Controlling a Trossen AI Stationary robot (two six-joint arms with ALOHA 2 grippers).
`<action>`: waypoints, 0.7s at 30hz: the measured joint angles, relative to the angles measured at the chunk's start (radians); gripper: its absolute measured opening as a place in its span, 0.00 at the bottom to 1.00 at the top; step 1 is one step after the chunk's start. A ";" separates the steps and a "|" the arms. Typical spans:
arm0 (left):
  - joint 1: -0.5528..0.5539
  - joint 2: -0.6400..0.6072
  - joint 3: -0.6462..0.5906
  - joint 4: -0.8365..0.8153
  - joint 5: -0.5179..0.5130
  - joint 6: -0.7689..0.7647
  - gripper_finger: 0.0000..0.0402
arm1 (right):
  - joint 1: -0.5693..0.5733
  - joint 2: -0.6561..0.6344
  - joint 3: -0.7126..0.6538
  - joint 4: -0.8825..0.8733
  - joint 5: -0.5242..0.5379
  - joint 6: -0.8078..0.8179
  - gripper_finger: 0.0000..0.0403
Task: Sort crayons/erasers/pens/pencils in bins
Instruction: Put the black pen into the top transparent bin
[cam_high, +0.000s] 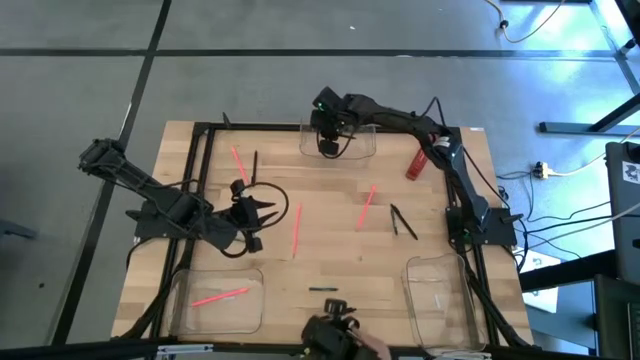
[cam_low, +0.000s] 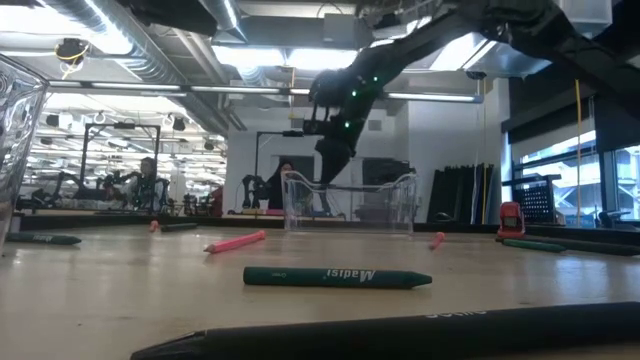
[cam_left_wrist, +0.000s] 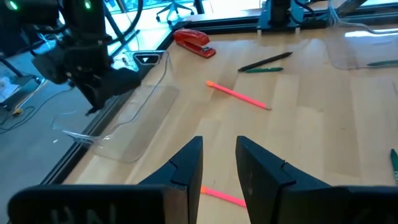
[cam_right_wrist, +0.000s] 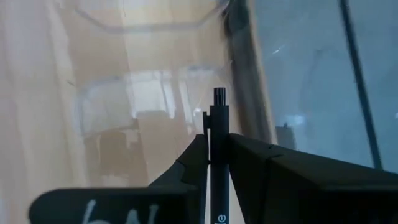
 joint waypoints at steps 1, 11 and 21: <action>0.000 0.000 0.000 0.000 0.000 0.000 0.22 | -0.003 0.008 0.000 -0.001 0.000 -0.003 0.13; 0.000 0.000 0.000 0.000 0.000 -0.001 0.22 | -0.010 0.017 0.000 0.000 0.000 -0.021 0.18; 0.000 0.000 0.000 0.000 0.000 -0.060 0.22 | -0.011 0.017 0.000 0.005 0.000 -0.019 0.18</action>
